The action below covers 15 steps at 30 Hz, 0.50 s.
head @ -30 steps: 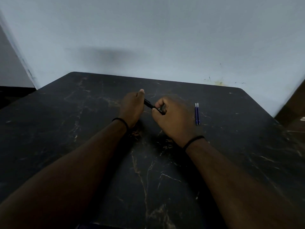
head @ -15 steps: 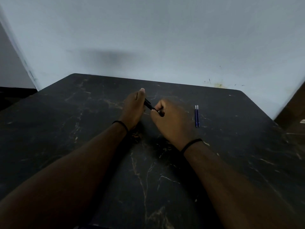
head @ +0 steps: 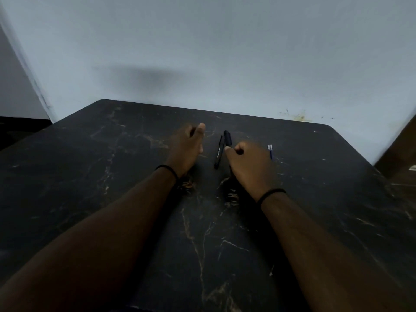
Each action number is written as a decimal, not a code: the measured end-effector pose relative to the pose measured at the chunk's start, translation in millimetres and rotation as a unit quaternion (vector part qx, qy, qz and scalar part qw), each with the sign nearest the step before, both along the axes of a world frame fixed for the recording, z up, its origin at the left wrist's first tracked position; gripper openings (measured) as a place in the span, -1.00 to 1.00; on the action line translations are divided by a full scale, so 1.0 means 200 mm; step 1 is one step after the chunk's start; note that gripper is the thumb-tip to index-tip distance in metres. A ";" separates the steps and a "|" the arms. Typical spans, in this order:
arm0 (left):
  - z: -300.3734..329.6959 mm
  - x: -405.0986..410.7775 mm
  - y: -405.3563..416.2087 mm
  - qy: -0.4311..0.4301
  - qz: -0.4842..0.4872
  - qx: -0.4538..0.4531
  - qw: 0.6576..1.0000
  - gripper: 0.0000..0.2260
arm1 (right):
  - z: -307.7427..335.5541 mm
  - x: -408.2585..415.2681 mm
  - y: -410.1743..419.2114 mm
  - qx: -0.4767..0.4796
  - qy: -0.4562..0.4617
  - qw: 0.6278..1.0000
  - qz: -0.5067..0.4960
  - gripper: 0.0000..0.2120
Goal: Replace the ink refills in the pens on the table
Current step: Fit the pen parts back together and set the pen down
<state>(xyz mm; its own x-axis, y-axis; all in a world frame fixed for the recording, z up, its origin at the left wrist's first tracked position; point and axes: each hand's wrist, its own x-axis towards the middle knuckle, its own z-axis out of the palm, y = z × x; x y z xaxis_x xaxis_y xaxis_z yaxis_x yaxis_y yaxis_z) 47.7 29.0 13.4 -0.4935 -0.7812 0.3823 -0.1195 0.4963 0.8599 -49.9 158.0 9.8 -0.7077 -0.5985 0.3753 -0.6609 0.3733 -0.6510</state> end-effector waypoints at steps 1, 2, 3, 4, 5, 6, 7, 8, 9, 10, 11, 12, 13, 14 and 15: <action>-0.01 0.00 0.00 -0.008 0.000 -0.008 1.000 -0.65 | 0.00 -0.02 0.00 0.000 0.001 1.000 -0.018 -0.62; -0.01 0.00 0.00 -0.013 0.000 -0.014 1.000 -0.67 | -0.01 -0.03 0.01 0.003 0.005 0.999 -0.031 -0.61; -0.01 -0.01 0.00 -0.018 0.002 -0.019 1.000 -0.70 | -0.01 -0.04 0.01 0.008 0.008 0.999 -0.039 -0.61; -0.02 -0.01 0.00 -0.024 0.007 -0.024 0.999 -0.71 | -0.02 -0.06 0.01 0.012 0.008 0.999 -0.041 -0.61; -0.02 -0.01 0.00 -0.030 0.012 -0.030 0.999 -0.72 | -0.02 -0.06 0.01 0.015 0.008 0.999 -0.040 -0.61; -0.02 -0.01 0.00 -0.035 0.015 -0.038 0.999 -0.72 | -0.02 -0.07 0.02 0.018 0.010 0.999 -0.040 -0.60; -0.02 -0.01 0.00 -0.039 0.016 -0.047 0.998 -0.72 | -0.02 -0.07 0.01 0.022 0.016 0.999 -0.039 -0.59; -0.02 -0.01 0.00 -0.043 0.018 -0.056 0.997 -0.72 | -0.02 -0.07 0.01 0.025 0.025 0.999 -0.037 -0.58; -0.02 -0.01 0.00 -0.045 0.019 -0.063 0.997 -0.72 | -0.02 -0.07 0.01 0.029 0.033 0.998 -0.035 -0.57; -0.02 -0.01 0.00 -0.046 0.018 -0.065 0.997 -0.72 | -0.01 -0.07 0.00 0.030 0.038 0.998 -0.032 -0.57; -0.02 0.00 0.00 -0.044 0.015 -0.064 0.997 -0.73 | -0.01 -0.06 -0.01 0.030 0.041 0.998 -0.029 -0.57; -0.02 0.00 0.00 -0.040 0.010 -0.062 0.997 -0.73 | -0.01 -0.06 -0.01 0.028 0.043 0.998 -0.025 -0.58; -0.02 0.00 0.01 -0.036 0.005 -0.059 0.998 -0.73 | -0.01 -0.05 -0.02 0.024 0.045 0.998 -0.022 -0.58; -0.02 0.00 0.01 -0.033 0.001 -0.059 0.998 -0.73 | -0.01 -0.05 -0.02 0.016 0.044 0.999 -0.016 -0.59; -0.02 0.00 0.01 -0.032 -0.004 -0.061 0.998 -0.73 | -0.01 -0.05 -0.02 0.005 0.037 0.999 -0.009 -0.62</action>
